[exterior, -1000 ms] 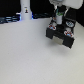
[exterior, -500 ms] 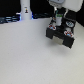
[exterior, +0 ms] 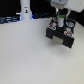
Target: Open the kcup holder, insert the kcup into the holder, and close the kcup holder
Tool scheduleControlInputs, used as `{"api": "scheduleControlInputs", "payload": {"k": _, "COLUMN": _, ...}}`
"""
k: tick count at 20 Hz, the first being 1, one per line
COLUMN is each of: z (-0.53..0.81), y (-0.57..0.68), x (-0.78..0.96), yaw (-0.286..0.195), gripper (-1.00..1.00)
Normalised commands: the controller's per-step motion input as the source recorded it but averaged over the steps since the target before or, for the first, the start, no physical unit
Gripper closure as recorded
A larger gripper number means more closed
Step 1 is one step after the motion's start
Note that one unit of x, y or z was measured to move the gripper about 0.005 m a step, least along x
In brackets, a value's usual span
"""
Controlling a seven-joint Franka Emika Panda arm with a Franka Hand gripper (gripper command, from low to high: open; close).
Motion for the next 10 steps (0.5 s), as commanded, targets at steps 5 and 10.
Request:
{"api": "scheduleControlInputs", "payload": {"k": 5, "z": -0.09, "y": 0.02, "x": 0.01, "yaw": 0.015, "gripper": 1.00}}
{"api": "scheduleControlInputs", "payload": {"k": 10, "z": -0.05, "y": -0.02, "x": -0.24, "yaw": 0.047, "gripper": 1.00}}
